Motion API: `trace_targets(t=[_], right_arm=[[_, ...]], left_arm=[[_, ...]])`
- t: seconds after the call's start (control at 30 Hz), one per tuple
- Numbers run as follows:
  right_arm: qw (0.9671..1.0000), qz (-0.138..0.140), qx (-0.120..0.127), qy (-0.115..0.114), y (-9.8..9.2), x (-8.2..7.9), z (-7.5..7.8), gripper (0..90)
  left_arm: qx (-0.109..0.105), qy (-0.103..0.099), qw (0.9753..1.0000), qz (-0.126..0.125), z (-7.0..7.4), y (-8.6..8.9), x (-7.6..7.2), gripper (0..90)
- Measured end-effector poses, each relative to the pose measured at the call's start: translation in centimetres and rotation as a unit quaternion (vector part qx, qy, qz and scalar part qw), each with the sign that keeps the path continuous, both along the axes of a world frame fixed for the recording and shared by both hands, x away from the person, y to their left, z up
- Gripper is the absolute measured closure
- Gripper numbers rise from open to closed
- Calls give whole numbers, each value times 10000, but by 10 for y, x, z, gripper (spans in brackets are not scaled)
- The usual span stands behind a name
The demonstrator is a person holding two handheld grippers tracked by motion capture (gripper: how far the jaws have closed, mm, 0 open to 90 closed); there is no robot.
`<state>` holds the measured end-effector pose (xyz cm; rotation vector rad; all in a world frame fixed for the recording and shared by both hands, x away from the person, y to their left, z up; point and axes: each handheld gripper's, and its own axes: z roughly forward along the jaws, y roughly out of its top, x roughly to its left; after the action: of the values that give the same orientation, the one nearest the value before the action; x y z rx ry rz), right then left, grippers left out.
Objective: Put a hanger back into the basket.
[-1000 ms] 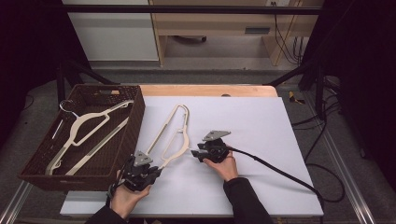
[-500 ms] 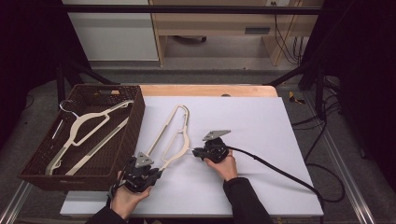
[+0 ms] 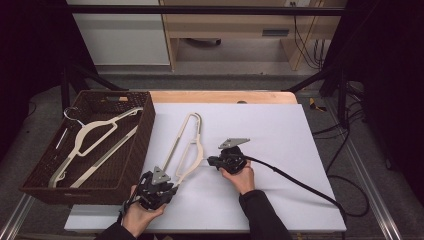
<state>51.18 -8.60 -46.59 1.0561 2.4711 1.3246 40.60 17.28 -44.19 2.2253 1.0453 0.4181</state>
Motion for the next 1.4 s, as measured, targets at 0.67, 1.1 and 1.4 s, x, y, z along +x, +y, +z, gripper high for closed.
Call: trace_targets(t=[0.67, 1.1, 1.4], right_arm=[[9999, 3, -134, -35, -3, -6, 9, 849], [9998, -102, -170, -10, -4, -9, 15, 850], [9998, -29, -212, -47, -5, -9, 16, 847]], left_arm=[[-68, -371, 9973, -629, 2, -41, 59, 348], [222, -174, 9975, -642, -18, -58, 71, 502], [253, -194, 9970, -708, -17, -63, 68, 743]])
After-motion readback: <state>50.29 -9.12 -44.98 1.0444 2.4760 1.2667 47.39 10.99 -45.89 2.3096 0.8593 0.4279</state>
